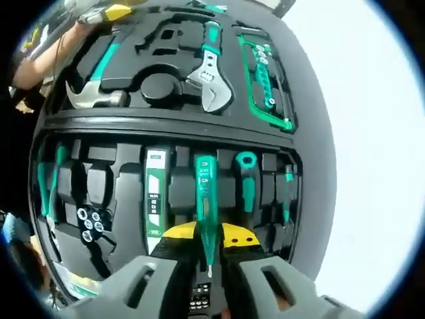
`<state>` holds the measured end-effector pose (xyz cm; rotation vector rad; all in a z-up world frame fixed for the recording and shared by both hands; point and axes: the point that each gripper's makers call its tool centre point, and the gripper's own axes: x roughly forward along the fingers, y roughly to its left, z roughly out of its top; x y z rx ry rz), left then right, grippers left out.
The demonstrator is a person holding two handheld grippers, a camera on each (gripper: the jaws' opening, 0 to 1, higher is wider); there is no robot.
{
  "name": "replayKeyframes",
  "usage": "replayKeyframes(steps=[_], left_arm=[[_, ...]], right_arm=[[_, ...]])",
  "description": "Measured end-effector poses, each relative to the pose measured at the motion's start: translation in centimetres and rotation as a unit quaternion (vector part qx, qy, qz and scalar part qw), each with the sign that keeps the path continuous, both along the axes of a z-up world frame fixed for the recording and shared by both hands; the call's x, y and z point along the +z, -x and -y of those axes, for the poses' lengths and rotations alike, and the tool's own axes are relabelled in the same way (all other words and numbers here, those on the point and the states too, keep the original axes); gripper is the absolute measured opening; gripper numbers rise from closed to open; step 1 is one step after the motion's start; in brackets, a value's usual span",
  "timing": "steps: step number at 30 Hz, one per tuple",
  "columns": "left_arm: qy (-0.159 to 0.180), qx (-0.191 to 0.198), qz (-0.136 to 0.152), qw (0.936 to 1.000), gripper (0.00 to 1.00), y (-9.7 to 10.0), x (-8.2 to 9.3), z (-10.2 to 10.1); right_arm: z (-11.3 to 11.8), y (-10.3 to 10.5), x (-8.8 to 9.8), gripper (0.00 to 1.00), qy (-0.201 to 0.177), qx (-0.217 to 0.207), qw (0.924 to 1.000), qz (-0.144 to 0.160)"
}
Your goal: Pick up the tools and put them into their designated positions in the toolbox.
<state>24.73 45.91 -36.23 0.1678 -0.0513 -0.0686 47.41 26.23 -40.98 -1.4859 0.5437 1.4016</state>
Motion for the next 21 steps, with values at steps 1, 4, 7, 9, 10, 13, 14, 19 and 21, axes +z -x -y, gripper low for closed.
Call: replayKeyframes(steps=[1, 4, 7, 9, 10, 13, 14, 19, 21], left_arm=[[0.000, 0.000, 0.000, 1.0000, 0.24, 0.0, 0.0, 0.0], [-0.001, -0.001, 0.000, 1.0000, 0.24, 0.0, 0.0, 0.0], [0.000, -0.002, 0.001, 1.0000, 0.24, 0.0, 0.0, 0.0], [0.000, -0.001, 0.001, 1.0000, 0.24, 0.0, 0.0, 0.0], [-0.001, -0.001, 0.001, 1.0000, 0.24, 0.0, 0.0, 0.0], [-0.001, -0.001, 0.000, 1.0000, 0.24, 0.0, 0.0, 0.1], [0.000, -0.001, 0.000, 1.0000, 0.24, 0.0, 0.0, 0.1], [-0.002, -0.001, -0.002, 1.0000, 0.24, -0.1, -0.1, 0.0], [-0.001, -0.001, -0.002, 1.0000, 0.23, 0.0, -0.1, 0.0]], right_arm=[[0.0, 0.1, 0.0, 0.11, -0.004, 0.006, 0.9999, 0.011], [0.0, 0.0, -0.1, 0.12, -0.010, 0.035, 0.9981, 0.049], [-0.3, 0.2, -0.4, 0.14, -0.018, 0.055, 0.9951, 0.080], [-0.8, 0.5, -0.2, 0.14, -0.030, 0.084, 0.9892, 0.116], [-1.1, 0.2, -0.3, 0.13, -0.035, 0.092, 0.9875, 0.123], [-1.1, 0.5, -0.3, 0.12, -0.038, 0.126, 0.9774, 0.165], [-1.1, 0.2, -0.5, 0.12, -0.037, 0.144, 0.9713, 0.185], [-1.3, -0.4, -0.3, 0.10, -0.066, 0.177, 0.9405, 0.283], [-1.0, 0.0, -0.4, 0.10, -0.060, 0.185, 0.9394, 0.282]])
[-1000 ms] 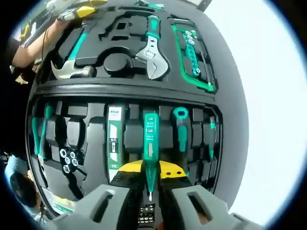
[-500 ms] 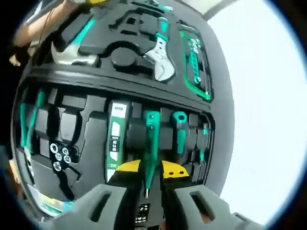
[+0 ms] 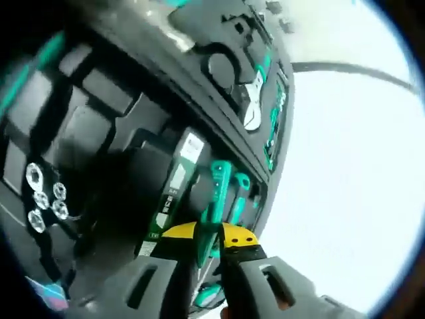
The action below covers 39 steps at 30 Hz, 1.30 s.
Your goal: Pick up the tools and put them into their designated positions in the toolbox.
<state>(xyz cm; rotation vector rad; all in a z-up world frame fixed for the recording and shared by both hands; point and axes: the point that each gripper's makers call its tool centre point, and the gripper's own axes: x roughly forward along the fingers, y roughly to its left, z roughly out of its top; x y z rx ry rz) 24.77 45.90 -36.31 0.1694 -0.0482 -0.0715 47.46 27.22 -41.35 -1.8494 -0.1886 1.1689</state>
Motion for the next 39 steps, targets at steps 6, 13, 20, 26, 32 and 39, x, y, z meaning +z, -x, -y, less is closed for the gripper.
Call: replayKeyframes(steps=[6, 13, 20, 26, 32, 39], left_arm=[[-0.001, 0.000, -0.001, 1.0000, 0.23, 0.0, -0.1, 0.0], [-0.003, 0.000, -0.003, 1.0000, 0.23, 0.0, -0.1, 0.1], [-0.003, -0.001, -0.002, 1.0000, 0.23, 0.0, -0.1, 0.1], [-0.003, -0.002, -0.002, 1.0000, 0.23, 0.0, -0.1, 0.2], [-0.005, -0.002, -0.002, 1.0000, 0.23, 0.0, -0.1, 0.2], [-0.007, -0.001, -0.004, 1.0000, 0.23, 0.0, -0.2, 0.2]], right_arm=[[0.2, -0.8, 1.8, 0.05, -0.014, -0.086, 0.9855, -0.146], [0.8, 2.4, 3.4, 0.05, 0.027, -0.201, 0.8743, -0.441], [2.3, 4.6, 1.2, 0.05, 0.098, -0.237, 0.8056, -0.534], [1.9, 2.3, 0.5, 0.09, 0.072, -0.231, 0.8480, -0.471], [2.8, 2.7, 1.3, 0.12, 0.075, -0.203, 0.8832, -0.416], [2.7, 1.9, 0.9, 0.11, 0.062, -0.204, 0.8855, -0.413]])
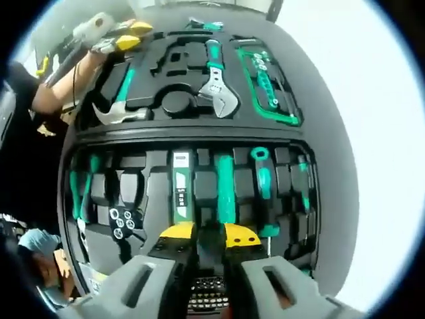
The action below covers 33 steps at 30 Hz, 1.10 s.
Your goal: Pick up the tools and put them into their designated positions in the toolbox.
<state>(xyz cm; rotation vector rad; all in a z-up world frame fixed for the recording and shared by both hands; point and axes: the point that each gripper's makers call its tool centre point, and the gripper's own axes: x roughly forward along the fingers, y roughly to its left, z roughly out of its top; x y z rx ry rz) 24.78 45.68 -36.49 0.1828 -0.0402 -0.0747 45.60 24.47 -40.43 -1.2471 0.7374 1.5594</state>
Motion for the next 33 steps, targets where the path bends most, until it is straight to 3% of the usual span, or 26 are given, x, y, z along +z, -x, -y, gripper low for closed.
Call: replayKeyframes(steps=[3, 5, 7, 9, 12, 14, 16, 19, 20, 22, 24, 25, 27, 30, 33], left_arm=[[-0.001, 0.001, -0.002, 1.0000, 0.23, 0.0, -0.1, 0.0], [-0.003, 0.001, -0.002, 1.0000, 0.23, 0.0, -0.1, 0.0], [-0.003, 0.000, -0.002, 1.0000, 0.23, 0.1, -0.1, 0.0], [-0.003, 0.000, -0.001, 1.0000, 0.23, 0.1, -0.1, 0.0], [-0.004, 0.000, -0.002, 1.0000, 0.23, 0.1, -0.1, 0.0], [-0.005, 0.001, -0.003, 1.0000, 0.23, 0.1, -0.1, 0.0], [-0.004, 0.001, -0.003, 1.0000, 0.23, 0.1, -0.1, 0.0], [-0.003, 0.000, -0.003, 1.0000, 0.23, 0.1, -0.1, 0.0], [-0.003, 0.000, -0.002, 1.0000, 0.23, 0.1, 0.0, 0.0], [-0.003, 0.000, -0.001, 1.0000, 0.23, 0.1, 0.0, -0.1], [-0.003, 0.000, -0.001, 1.0000, 0.23, 0.1, 0.0, -0.1], [-0.003, 0.000, -0.002, 1.0000, 0.23, 0.1, 0.0, -0.1], [-0.005, 0.000, -0.002, 1.0000, 0.23, 0.1, -0.1, 0.0], [-0.008, 0.002, -0.004, 1.0000, 0.23, 0.1, -0.1, 0.0], [-0.010, 0.003, -0.007, 0.9999, 0.23, 0.0, -0.2, 0.0]], right_arm=[[-0.4, 0.0, 0.1, 0.07, -0.014, 0.035, 0.9991, 0.021], [-1.2, -0.6, 0.6, 0.07, -0.040, 0.023, 0.9984, 0.034], [-2.0, -1.8, 1.0, 0.08, -0.061, 0.014, 0.9953, 0.074], [-1.7, -1.7, 0.3, 0.11, -0.044, 0.050, 0.9930, 0.097], [-1.6, -1.7, -1.0, 0.15, -0.033, 0.018, 0.9966, 0.073], [-1.7, -2.4, -1.5, 0.15, -0.035, -0.013, 0.9960, 0.081], [-1.8, -1.9, -1.6, 0.05, -0.029, 0.028, 0.9948, 0.093], [-2.5, -1.9, 0.3, 0.05, -0.070, 0.066, 0.9832, 0.155], [-2.6, -1.9, 0.9, 0.05, -0.079, 0.088, 0.9730, 0.198], [-2.0, 0.2, 1.4, 0.05, -0.094, 0.153, 0.9539, 0.240], [-0.8, 0.5, 1.5, 0.05, -0.080, 0.188, 0.9319, 0.300], [-0.2, 1.2, 1.1, 0.05, -0.072, 0.214, 0.9235, 0.310], [1.0, 2.0, 0.0, 0.06, -0.055, 0.226, 0.9179, 0.321], [1.6, 2.8, 0.0, 0.07, -0.055, 0.223, 0.9221, 0.312], [2.0, 3.6, 0.5, 0.12, -0.066, 0.178, 0.9489, 0.252]])
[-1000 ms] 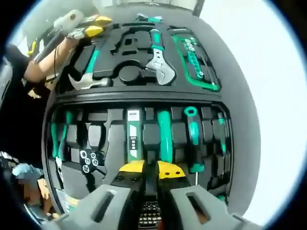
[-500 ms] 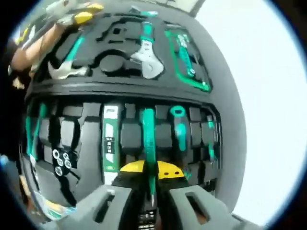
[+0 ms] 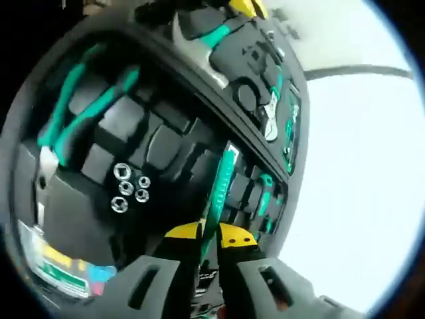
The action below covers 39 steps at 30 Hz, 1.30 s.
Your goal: Pick up the tools and put them into their designated positions in the toolbox.
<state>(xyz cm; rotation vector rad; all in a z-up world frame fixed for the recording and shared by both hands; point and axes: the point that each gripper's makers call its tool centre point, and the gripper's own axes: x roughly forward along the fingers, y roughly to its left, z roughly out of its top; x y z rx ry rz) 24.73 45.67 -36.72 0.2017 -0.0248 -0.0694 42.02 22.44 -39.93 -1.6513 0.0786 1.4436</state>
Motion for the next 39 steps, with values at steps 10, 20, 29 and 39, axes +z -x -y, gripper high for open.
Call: replayKeyframes(steps=[10, 20, 29, 39], left_arm=[[-0.003, 0.002, -0.003, 1.0000, 0.23, -0.1, -0.2, -0.2], [-0.006, 0.001, -0.004, 1.0000, 0.23, 0.0, -0.2, 0.0], [-0.006, -0.001, -0.004, 1.0000, 0.23, 0.0, -0.2, 0.0], [-0.009, 0.000, -0.006, 0.9999, 0.23, -0.1, -0.2, -0.1]], right_arm=[[-1.0, 0.6, 2.1, 0.13, -0.055, -0.112, 0.9735, -0.192], [-1.4, -0.9, -0.6, 0.16, 0.019, -0.194, 0.9356, -0.294], [-1.5, -0.3, -0.8, 0.10, 0.059, -0.190, 0.9323, -0.302], [-3.1, -3.9, 0.1, 0.10, 0.037, -0.180, 0.9575, -0.222]])
